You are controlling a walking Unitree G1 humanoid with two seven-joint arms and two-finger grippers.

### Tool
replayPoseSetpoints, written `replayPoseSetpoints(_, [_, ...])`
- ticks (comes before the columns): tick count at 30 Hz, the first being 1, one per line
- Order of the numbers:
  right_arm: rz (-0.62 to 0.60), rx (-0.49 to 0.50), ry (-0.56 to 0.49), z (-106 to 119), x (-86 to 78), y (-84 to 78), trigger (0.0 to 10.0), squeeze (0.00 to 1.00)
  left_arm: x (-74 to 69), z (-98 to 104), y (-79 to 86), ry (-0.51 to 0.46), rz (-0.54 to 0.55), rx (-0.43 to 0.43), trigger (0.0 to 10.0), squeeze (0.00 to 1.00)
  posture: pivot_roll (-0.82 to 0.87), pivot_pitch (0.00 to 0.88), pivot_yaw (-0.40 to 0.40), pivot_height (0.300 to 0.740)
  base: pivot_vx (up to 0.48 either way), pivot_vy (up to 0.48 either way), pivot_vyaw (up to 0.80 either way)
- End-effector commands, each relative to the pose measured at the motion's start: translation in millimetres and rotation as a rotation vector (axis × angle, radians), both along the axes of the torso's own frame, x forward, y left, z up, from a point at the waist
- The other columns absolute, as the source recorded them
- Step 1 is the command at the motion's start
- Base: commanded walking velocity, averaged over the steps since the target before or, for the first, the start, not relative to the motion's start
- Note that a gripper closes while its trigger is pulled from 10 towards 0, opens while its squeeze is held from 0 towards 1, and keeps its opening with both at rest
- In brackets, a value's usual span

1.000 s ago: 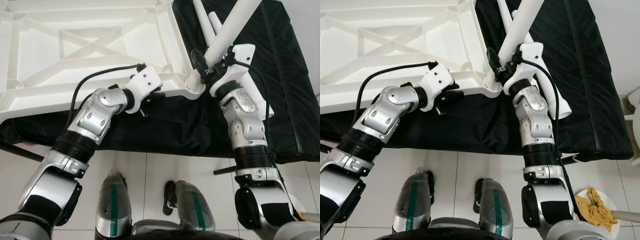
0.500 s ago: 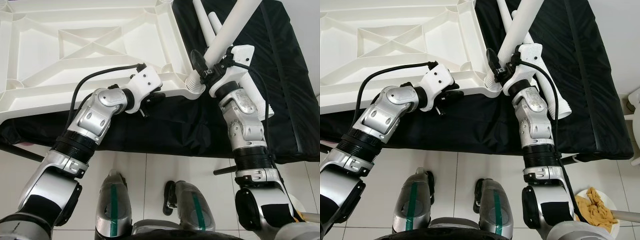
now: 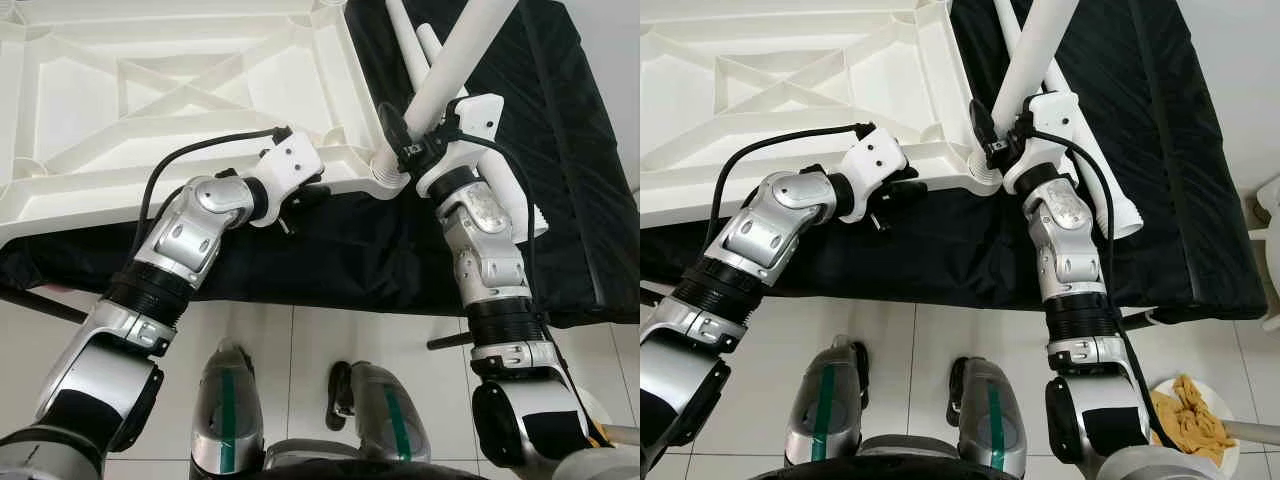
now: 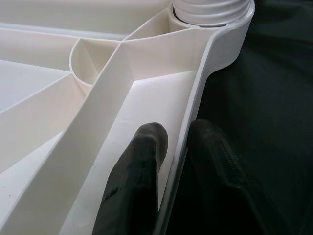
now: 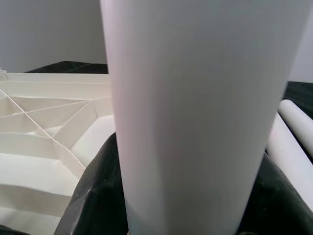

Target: Building children table

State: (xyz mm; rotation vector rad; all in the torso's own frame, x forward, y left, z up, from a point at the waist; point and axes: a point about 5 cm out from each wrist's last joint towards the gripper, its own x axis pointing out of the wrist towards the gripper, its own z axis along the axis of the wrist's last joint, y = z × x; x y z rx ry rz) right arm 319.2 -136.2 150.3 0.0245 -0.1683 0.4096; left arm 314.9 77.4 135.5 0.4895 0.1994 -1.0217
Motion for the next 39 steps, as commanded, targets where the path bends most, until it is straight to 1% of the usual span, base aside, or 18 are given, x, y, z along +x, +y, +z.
replayPoseSetpoints(1, [-0.016, -0.071, 0.199, -46.5, -11.0, -9.9, 10.0, 0.00, 6.4, 27.1, 0.6, -0.113, -0.001, -0.028, 10.0, 0.00, 0.07, 0.072, -0.050, 0.740, 0.000, 0.000, 0.00])
replayPoseSetpoints(3, [0.046, -0.079, 0.159, -44.7, -15.8, -3.5, 10.0, 0.00, 6.7, 27.9, 0.8, -0.115, -0.002, -0.028, 10.0, 0.00, 0.07, 0.073, -0.047, 0.740, 0.000, 0.000, 0.00])
replayPoseSetpoints(9, [0.059, -0.072, 0.157, -44.9, -16.9, -0.5, 10.0, 0.00, 6.8, 28.9, 0.5, -0.117, -0.003, -0.029, 10.0, 0.00, 0.07, 0.077, -0.047, 0.740, 0.000, 0.000, 0.00])
replayPoseSetpoints(15, [0.014, -0.068, 0.157, -41.7, -10.4, -3.7, 10.0, 0.00, 6.6, 29.2, 0.6, -0.118, -0.003, -0.029, 10.0, 0.00, 0.07, 0.079, -0.046, 0.740, 0.000, 0.000, 0.00])
replayPoseSetpoints(20, [0.008, -0.063, 0.156, -37.8, -6.4, -3.5, 10.0, 0.00, 7.0, 29.4, 1.3, -0.120, -0.002, -0.028, 10.0, 0.00, 0.07, 0.080, -0.044, 0.740, 0.000, 0.000, 0.00])
replayPoseSetpoints(22, [0.004, -0.065, 0.170, -31.9, 0.9, -3.7, 10.0, 0.00, 7.2, 30.0, 1.5, -0.122, -0.002, -0.028, 10.0, 0.00, 0.07, 0.080, -0.042, 0.740, 0.000, 0.000, 0.00])
replayPoseSetpoints(29, [0.007, -0.066, 0.184, -23.5, 11.6, -6.9, 10.0, 0.00, 7.5, 31.5, 1.4, -0.128, -0.005, -0.027, 10.0, 0.00, 0.07, 0.081, -0.045, 0.740, 0.000, 0.000, 0.00])
replayPoseSetpoints(39, [0.000, -0.058, 0.166, -17.3, 16.9, -6.3, 10.0, 0.00, 6.5, 31.5, 1.6, -0.128, -0.003, -0.030, 10.0, 0.00, 0.08, 0.082, -0.048, 0.740, 0.000, 0.000, 0.00])
